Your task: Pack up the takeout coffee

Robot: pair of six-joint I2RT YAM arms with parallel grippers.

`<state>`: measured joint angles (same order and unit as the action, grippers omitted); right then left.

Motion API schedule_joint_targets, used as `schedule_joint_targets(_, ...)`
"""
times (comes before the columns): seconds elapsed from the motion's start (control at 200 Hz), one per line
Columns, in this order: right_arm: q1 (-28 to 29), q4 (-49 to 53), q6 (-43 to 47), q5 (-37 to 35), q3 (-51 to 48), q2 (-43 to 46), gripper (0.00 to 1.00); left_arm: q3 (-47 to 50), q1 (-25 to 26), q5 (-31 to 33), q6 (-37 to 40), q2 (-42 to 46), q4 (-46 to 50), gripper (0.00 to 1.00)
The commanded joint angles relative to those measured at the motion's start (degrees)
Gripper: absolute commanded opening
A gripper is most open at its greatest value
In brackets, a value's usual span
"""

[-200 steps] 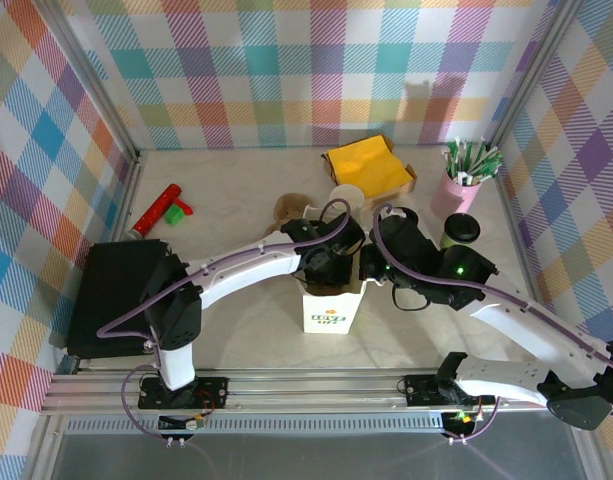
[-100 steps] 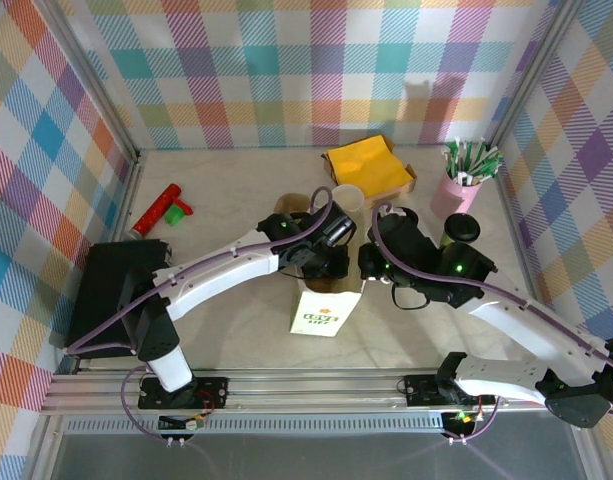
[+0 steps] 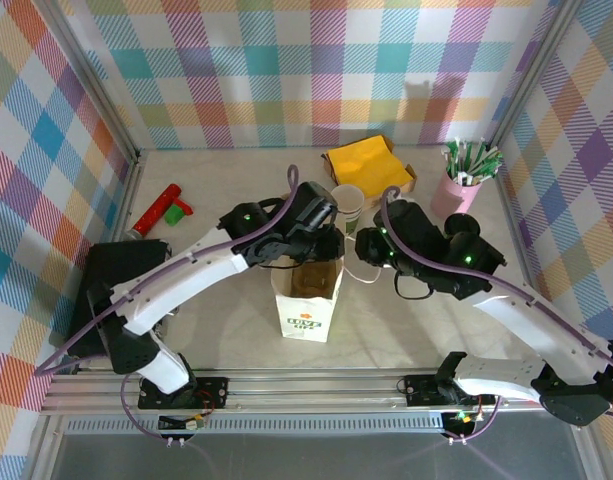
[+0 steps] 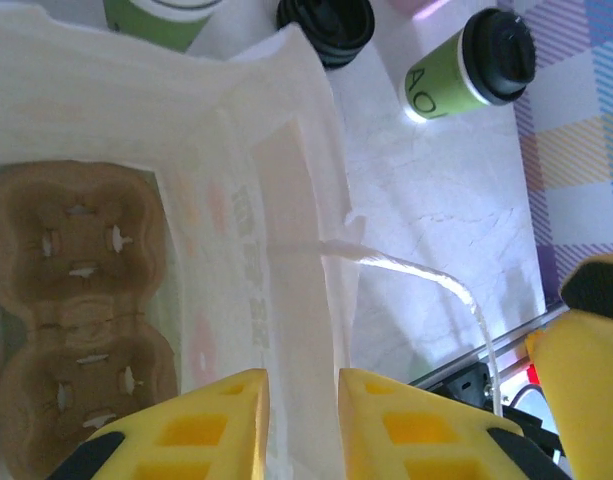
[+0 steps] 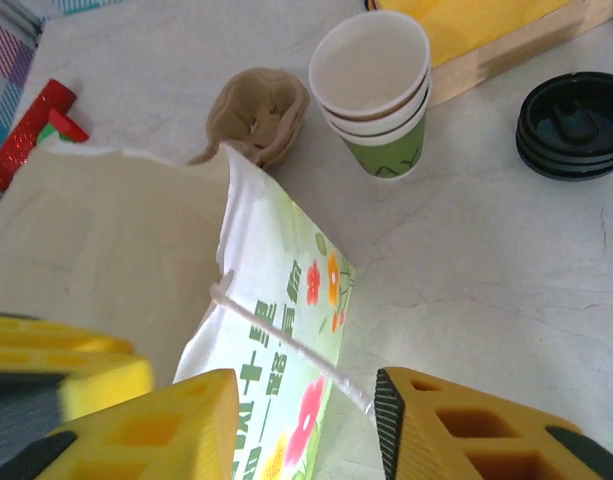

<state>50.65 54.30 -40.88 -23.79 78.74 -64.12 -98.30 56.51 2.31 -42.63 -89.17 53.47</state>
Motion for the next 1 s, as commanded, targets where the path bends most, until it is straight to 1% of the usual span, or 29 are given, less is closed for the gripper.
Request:
schedule_joint_targets(0.0,-0.92,-1.33,1.88,1.54,1.98,-1.58,0.46,-2.81,0.27,4.13,0.43,4.23,4.1,0.25)
schedule_joint_targets(0.125,-2.94,-3.07,2.62,5.44,3.06,-4.73,0.52,-2.27,-0.15,8.86,0.84,9.47,6.35,0.25)
schedule_joint_targets(0.26,-5.19,-4.88,3.45,9.36,3.37,-8.24,0.53,0.15,-1.83,15.4,1.16,16.47,9.35,0.27)
schedule_joint_targets(0.37,-6.08,-5.48,3.85,11.18,2.98,-10.61,0.52,3.57,-3.85,17.7,1.5,22.23,10.15,0.29)
schedule_joint_targets(0.48,-6.61,-7.25,4.43,12.79,1.93,-12.18,0.47,7.18,-5.24,19.25,1.64,27.03,10.12,0.31)
schedule_joint_targets(0.6,-7.15,-8.63,5.51,14.68,1.9,-13.68,0.34,10.97,-5.77,19.39,1.75,30.83,9.27,0.31)
schedule_joint_targets(0.66,-7.16,-9.06,5.82,14.9,2.09,-13.78,0.27,12.5,-5.86,19.4,1.8,32.31,8.57,0.31)
schedule_joint_targets(0.73,-7.15,-10.17,6.14,15.33,1.88,-12.81,0.12,14.3,-5.89,19.29,1.93,33.96,7.48,0.31)
schedule_joint_targets(0.775,-7.18,-11.16,6.2,15.59,1.25,-11.63,0.06,15.21,-5.84,19.24,2.24,34.84,6.84,0.31)
schedule_joint_targets(0.885,-6.1,-13.17,6.16,14.37,-0.35,-7.86,0.01,16.86,-5.89,19.1,2.94,36.52,5.13,0.31)
schedule_joint_targets(0.995,-2.53,-15.32,7.68,10.6,-2.05,-3.48,0.0,18.21,-5.89,18.21,4.28,37.71,3.04,0.31)
